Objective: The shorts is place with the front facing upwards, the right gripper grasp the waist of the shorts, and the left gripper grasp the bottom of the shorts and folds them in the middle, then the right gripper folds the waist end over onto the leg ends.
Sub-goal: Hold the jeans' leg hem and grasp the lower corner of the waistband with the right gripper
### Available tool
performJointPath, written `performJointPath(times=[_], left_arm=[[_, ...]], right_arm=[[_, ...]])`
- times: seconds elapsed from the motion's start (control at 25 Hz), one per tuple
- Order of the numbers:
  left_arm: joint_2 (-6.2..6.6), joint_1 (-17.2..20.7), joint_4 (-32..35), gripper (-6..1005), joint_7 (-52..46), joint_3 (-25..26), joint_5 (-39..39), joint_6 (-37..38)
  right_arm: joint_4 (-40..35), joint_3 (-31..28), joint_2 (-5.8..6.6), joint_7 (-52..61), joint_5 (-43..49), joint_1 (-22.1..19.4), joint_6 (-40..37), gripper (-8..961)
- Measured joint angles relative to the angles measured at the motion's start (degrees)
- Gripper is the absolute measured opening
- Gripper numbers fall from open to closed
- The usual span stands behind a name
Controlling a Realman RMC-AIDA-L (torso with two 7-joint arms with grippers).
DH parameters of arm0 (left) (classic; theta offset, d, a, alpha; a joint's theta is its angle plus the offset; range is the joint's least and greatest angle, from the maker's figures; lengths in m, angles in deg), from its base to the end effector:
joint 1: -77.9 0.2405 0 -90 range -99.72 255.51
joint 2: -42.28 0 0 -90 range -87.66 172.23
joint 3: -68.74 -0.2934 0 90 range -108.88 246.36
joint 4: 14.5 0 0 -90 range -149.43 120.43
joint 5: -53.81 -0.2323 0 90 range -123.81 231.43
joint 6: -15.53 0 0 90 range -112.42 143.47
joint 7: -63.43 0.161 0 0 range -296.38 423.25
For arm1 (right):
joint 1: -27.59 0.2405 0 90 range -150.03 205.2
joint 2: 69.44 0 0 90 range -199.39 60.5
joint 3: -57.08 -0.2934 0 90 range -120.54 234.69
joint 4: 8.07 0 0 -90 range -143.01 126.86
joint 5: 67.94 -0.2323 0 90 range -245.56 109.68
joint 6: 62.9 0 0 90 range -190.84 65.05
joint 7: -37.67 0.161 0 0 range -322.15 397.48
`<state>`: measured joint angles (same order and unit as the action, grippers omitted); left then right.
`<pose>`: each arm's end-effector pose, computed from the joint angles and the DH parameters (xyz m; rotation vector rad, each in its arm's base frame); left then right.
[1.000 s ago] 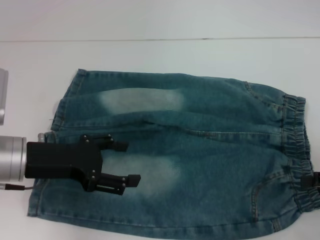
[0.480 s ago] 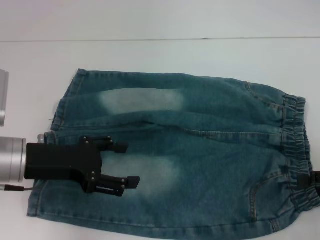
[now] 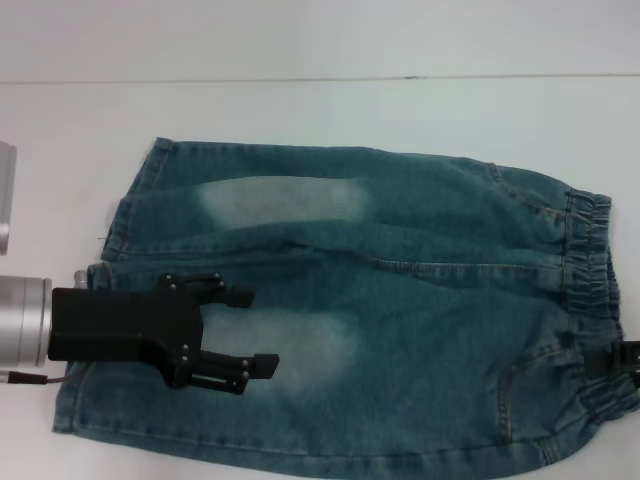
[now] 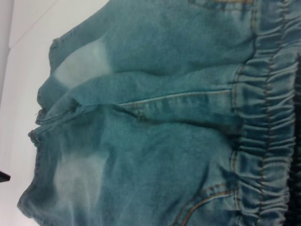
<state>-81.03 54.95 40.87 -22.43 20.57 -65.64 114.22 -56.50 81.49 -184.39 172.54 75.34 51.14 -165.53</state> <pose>-0.2839 0.3231 -0.0366 -2.9408 -0.5548 -0.5415 0.3936 0.2937 0.0394 -2.1470 2.0888 0.3309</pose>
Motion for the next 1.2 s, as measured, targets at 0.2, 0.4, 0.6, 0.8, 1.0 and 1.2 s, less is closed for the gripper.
performJointPath(times=[0.2, 0.4, 0.6, 0.8, 1.0, 1.2], left_arm=[[0.00, -0.14, 0.00, 933, 0.00, 0.00, 0.00, 0.28], [0.00, -0.23, 0.51, 933, 0.00, 0.00, 0.01, 0.45], [0.00, -0.25, 0.62, 932, 0.00, 0.00, 0.01, 0.61], [0.00, -0.26, 0.74, 932, -0.02, 0.00, 0.01, 0.64], [0.00, -0.25, 0.80, 932, -0.05, 0.00, 0.01, 0.76], [0.00, -0.26, 0.80, 932, -0.07, 0.06, 0.01, 0.79]], right_arm=[[0.00, 0.58, -0.04, -0.30, 0.05, 0.09, -0.42, 865], [0.00, 0.89, -0.17, -0.23, 0.09, 0.09, -0.55, 824], [-0.09, 0.81, -0.13, -0.31, -0.05, -0.03, -0.68, 736], [-0.51, 0.53, -0.10, -0.82, -0.21, 0.00, -2.07, 695], [-0.66, -0.77, 0.42, -0.48, -1.82, 0.05, -3.91, 664], [-0.62, -1.17, 0.61, -0.67, -2.60, 0.03, -4.32, 646]])
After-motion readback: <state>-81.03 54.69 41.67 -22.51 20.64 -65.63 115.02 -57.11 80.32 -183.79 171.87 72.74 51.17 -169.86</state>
